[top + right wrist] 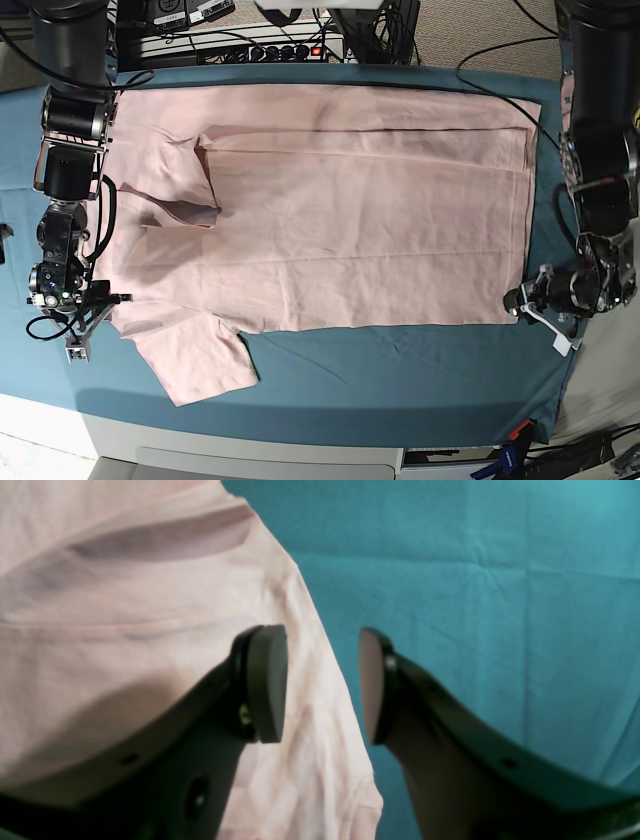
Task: Fold the T-shirt properly
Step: 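Close both grippers on the shirt side edges, then fold the grasped hem half over the shirt body with both grippers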
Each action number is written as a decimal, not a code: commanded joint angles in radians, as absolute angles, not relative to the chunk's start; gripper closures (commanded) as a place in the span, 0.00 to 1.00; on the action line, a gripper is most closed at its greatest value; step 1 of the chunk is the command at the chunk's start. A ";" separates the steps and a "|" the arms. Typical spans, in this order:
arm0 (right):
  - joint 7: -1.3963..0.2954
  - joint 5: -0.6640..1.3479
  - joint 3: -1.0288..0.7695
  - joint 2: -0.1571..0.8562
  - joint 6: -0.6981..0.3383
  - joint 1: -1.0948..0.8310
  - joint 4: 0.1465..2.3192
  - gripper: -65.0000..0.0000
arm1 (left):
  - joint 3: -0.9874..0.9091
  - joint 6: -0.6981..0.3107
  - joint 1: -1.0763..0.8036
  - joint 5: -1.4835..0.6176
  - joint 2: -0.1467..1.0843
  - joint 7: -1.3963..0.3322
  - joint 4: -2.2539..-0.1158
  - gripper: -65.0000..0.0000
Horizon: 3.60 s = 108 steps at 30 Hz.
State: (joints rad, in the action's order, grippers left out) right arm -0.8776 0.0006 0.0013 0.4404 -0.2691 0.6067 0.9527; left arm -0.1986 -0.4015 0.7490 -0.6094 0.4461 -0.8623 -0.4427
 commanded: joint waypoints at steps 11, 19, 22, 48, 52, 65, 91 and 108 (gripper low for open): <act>-0.837 0.136 -0.250 0.457 -0.237 0.644 0.967 0.63 | -0.199 -0.447 0.749 -0.675 0.441 -0.872 -0.451 0.75; -0.800 0.281 -0.565 0.463 -0.363 0.718 0.760 0.57 | -0.199 -0.466 0.748 -0.764 0.432 -0.921 -0.451 1.00; -0.728 0.280 -0.625 0.463 -0.387 0.762 0.628 0.48 | -0.199 -0.476 0.741 -0.805 0.413 -0.953 -0.451 1.00; -0.540 0.117 -0.339 0.460 -0.357 0.778 0.526 0.48 | -0.199 -0.537 0.746 -0.987 0.415 -1.126 -0.452 1.00; -0.539 0.115 -0.423 0.461 -0.344 0.775 0.520 0.48 | -0.199 -0.545 0.746 -0.990 0.419 -1.127 -0.452 1.00; -0.508 0.165 -0.629 0.461 -0.364 0.704 0.463 0.48 | -0.199 -0.578 0.746 -1.056 0.419 -1.145 -0.452 1.00; -0.442 0.175 -0.549 0.405 -0.385 0.712 0.463 0.58 | -0.199 -0.590 0.746 -1.063 0.419 -1.145 -0.453 1.00; -0.391 0.129 -0.548 0.422 -0.459 0.712 0.466 1.00 | -0.199 -0.609 0.746 -1.091 0.425 -1.145 -0.453 1.00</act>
